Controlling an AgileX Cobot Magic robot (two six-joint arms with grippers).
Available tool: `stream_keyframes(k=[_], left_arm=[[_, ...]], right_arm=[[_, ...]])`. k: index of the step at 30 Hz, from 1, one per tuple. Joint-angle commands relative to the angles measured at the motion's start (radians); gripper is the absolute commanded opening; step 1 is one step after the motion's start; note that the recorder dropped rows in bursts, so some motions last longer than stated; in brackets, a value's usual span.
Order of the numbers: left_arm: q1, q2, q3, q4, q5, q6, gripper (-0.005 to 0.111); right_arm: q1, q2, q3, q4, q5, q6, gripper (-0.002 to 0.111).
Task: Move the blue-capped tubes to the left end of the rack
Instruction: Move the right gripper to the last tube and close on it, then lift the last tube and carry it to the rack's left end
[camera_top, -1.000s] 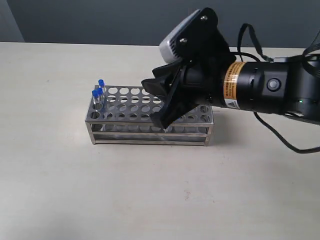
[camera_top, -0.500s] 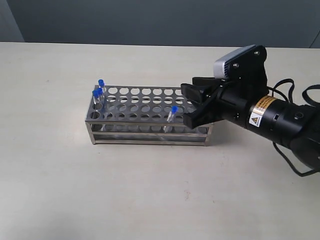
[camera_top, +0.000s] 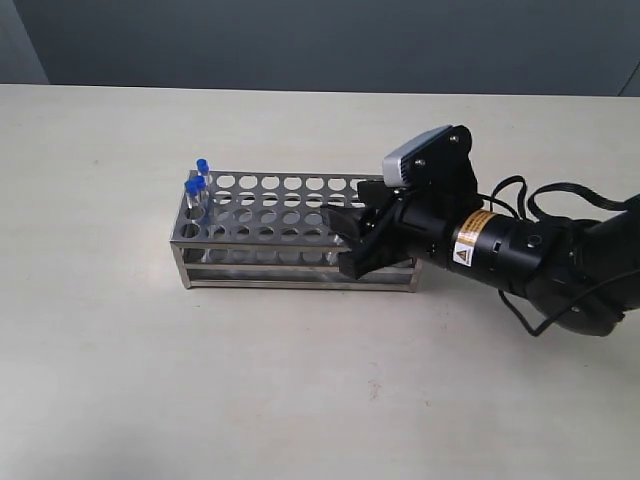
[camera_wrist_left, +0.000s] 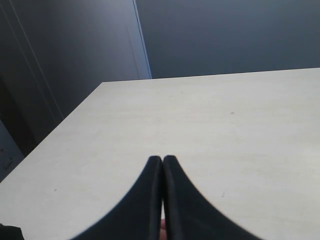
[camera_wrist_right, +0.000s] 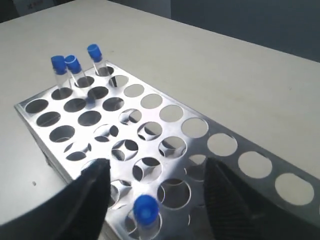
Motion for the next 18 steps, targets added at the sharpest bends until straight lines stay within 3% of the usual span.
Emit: stream_keyframes(k=[1,8,10,13,15,18], left_arm=[[-0.003,-0.005,-0.003,0.002,-0.002,-0.001,0.001],[-0.003,-0.005,-0.003,0.002,-0.002,-0.001,0.001],[-0.003,-0.005,-0.003,0.002,-0.002,-0.001,0.001],[-0.003,-0.005,-0.003,0.002,-0.002,-0.001,0.001],[-0.003,-0.005,-0.003,0.002,-0.002,-0.001,0.001],[-0.003,-0.005,-0.003,0.002,-0.002,-0.001,0.001]], right_arm=[[-0.007,0.039,-0.042,0.004,-0.015,0.002,0.057],[-0.002,0.108,-0.075,-0.024,0.023,0.038,0.056],[-0.002,0.108,-0.075,-0.022,0.032,0.038,0.046],[-0.002,0.108,-0.075,-0.024,0.036,0.069,0.014],[-0.002,0.108,-0.075,-0.030,0.039,0.080,-0.001],[-0.002,0.099,-0.075,-0.046,0.039,0.080,-0.001]])
